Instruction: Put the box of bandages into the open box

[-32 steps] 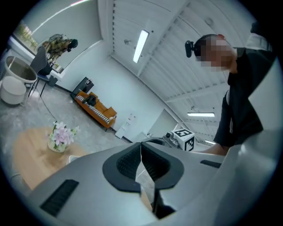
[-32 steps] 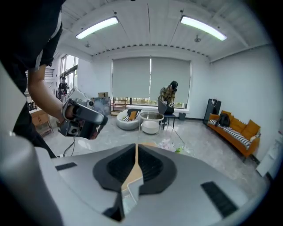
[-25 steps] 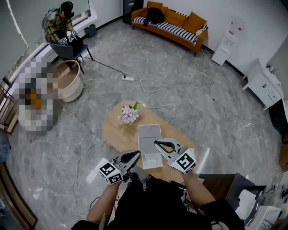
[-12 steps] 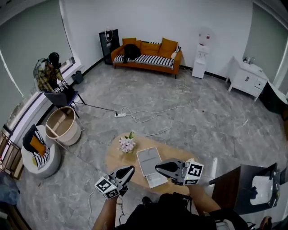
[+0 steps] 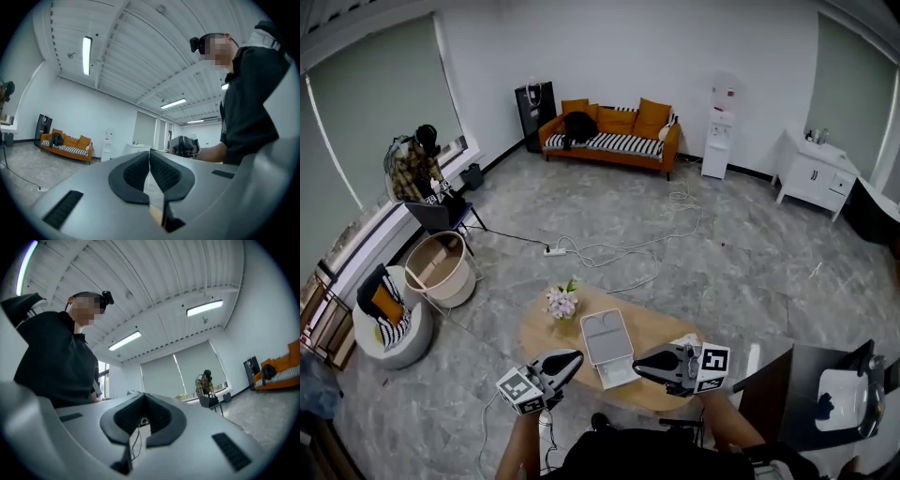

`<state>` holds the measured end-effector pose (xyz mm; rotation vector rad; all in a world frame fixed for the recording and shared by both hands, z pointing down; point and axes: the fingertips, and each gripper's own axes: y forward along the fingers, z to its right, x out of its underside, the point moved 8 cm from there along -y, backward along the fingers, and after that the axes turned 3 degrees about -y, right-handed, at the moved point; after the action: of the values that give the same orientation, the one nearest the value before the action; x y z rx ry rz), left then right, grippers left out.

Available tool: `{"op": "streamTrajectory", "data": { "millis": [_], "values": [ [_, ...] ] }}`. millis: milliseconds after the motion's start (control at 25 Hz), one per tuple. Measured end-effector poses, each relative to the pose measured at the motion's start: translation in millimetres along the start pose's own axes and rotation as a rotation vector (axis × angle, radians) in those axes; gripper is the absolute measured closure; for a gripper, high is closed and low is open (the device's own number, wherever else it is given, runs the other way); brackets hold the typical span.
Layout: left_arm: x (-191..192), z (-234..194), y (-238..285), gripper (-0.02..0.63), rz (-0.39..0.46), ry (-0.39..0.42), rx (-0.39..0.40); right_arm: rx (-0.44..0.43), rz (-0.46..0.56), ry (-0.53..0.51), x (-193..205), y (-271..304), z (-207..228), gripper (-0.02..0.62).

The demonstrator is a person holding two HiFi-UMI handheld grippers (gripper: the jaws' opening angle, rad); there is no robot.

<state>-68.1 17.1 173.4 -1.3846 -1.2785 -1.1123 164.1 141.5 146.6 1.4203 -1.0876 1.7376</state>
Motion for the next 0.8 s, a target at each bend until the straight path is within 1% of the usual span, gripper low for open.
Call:
{"op": "streamTrajectory", "data": {
  "millis": [120,280,400,480,560,640,720,800],
  "values": [
    [14.3,42.0,10.5,0.588,0.033,-0.07,0.016,-0.014,-0.05,-0.009,3.2,-18.1,-33.4,0.583],
    [44.9,94.9,9.8,0.588,0.023,-0.099,0.027,-0.059,-0.053,0.032,14.6,-41.5,-81.0,0.583],
    [58.4,130.4,2.9,0.588,0.018,-0.155,0.024,-0.056,-0.073,0.036,23.8,-52.8,-110.2,0.583],
    [66.8,149.8,-2.1,0.588,0.025,-0.187,0.028,-0.05,-0.045,0.035,26.7,-58.9,-126.4,0.581],
    [79.9,164.6,-7.4,0.588,-0.003,-0.183,0.024,-0.048,0.004,0.055,28.5,-64.7,-140.3,0.581],
    [85.8,178.6,-7.5,0.588,-0.033,-0.172,0.016,-0.054,0.02,0.078,30.6,-69.2,-150.2,0.582],
    [84.5,188.7,-5.8,0.588,-0.023,-0.184,0.02,-0.058,0.009,0.077,31.0,-70.8,-155.6,0.583],
    [81.4,191.1,-10.0,0.588,-0.01,-0.188,0.011,-0.037,0.008,0.063,27.8,-67.8,-155.7,0.583]
  ]
}}
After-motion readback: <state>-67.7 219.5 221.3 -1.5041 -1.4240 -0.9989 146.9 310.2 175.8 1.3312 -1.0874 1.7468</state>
